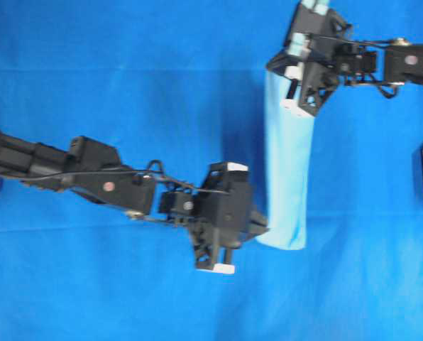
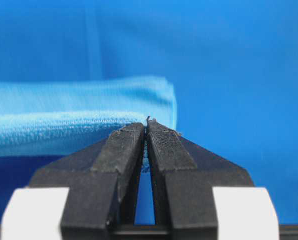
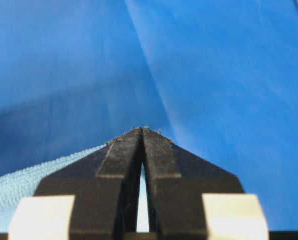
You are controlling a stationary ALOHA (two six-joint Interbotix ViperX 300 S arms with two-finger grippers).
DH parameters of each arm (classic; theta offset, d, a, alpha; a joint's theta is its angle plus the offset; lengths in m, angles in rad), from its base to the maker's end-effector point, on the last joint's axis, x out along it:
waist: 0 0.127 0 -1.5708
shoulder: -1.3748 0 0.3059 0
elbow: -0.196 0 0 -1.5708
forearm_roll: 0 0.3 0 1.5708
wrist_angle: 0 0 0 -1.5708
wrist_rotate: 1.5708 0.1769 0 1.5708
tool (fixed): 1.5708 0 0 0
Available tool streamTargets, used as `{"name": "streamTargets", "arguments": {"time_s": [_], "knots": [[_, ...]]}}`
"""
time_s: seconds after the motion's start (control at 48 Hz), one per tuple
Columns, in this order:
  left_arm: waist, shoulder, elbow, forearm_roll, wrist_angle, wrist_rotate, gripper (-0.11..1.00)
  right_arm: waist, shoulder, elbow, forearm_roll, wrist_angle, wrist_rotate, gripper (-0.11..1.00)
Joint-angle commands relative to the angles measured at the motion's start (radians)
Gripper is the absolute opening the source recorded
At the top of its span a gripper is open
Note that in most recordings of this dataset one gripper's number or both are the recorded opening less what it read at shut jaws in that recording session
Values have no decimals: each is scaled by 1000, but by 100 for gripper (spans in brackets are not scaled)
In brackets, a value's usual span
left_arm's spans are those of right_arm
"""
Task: Fold the light blue towel.
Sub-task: 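Lower the rotated towel flat onto the table and open both grippers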
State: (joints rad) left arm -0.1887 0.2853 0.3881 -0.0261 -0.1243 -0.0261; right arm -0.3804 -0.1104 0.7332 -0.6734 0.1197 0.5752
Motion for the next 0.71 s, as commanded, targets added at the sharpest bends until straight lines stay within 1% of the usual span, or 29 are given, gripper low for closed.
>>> {"name": "streamTargets", "arguments": {"time_s": [0.0,0.104,0.208,0.521,0.687], "knots": [[-21,-60,37,-2,-25,-20,3,-11,28,-55,-3,-20,2,0],[-23,-74,84,-2,-41,-46,3,-2,66,-86,-5,-25,2,0],[-23,-74,106,-3,-54,-52,3,8,84,-103,-5,-31,-6,0],[-14,-60,103,-2,-67,-52,3,21,97,-101,-9,-92,-9,0],[-9,-58,101,-2,-67,-52,3,21,109,-101,-9,-94,-9,0]]}}
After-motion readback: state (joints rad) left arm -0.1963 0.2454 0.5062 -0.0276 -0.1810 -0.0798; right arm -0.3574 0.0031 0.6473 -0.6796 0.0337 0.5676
